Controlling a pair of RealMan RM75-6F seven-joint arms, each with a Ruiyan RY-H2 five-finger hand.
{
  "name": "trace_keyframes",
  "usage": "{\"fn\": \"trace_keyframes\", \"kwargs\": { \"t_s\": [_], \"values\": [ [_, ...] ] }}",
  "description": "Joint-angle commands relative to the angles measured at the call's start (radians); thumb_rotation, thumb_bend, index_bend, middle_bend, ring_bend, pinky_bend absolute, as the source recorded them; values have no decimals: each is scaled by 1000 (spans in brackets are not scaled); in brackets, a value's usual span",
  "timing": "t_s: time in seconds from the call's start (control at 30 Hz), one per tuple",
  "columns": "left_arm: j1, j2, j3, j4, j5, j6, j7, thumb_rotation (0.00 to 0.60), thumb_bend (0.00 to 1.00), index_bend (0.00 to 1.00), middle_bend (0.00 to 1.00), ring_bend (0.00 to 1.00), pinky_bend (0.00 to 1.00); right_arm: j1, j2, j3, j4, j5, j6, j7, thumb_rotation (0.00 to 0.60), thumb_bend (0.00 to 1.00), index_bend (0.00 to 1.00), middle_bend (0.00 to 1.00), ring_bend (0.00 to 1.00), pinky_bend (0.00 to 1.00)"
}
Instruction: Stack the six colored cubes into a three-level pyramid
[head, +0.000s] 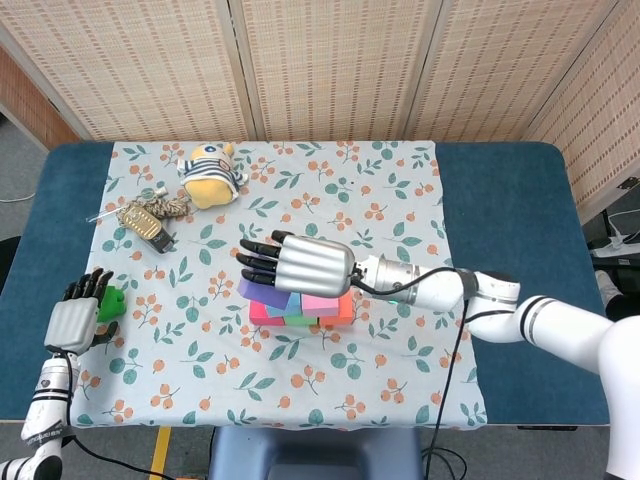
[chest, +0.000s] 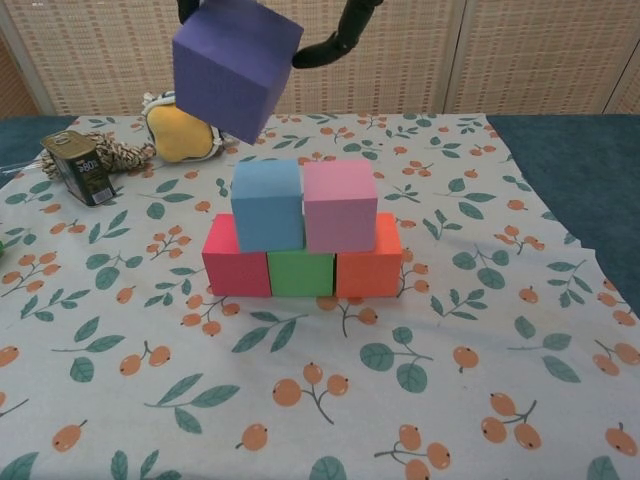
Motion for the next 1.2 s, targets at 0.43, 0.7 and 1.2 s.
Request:
{"fn": "trace_keyframes", "kwargs": {
  "t_s": [0.43,0.7,1.2],
  "values": [
    [-16,-27,-3,30,-33,-28,35,600,357,0,0,5,130,-31,-16,-40,160,-54,132,141,600,232,148,134,160,603],
    [-14,-22,-3,29,-29,-24,24,600,358,0,0,5,129,-83,-31,-4,132,15,169,126,600,182,90,134,163,600],
    [-3,6,1,0,3,-3,-18,600,358,0,0,5,130,-131,155,175,-735,1020,-214,-421,463,0,34,30,3,313]
  ]
}}
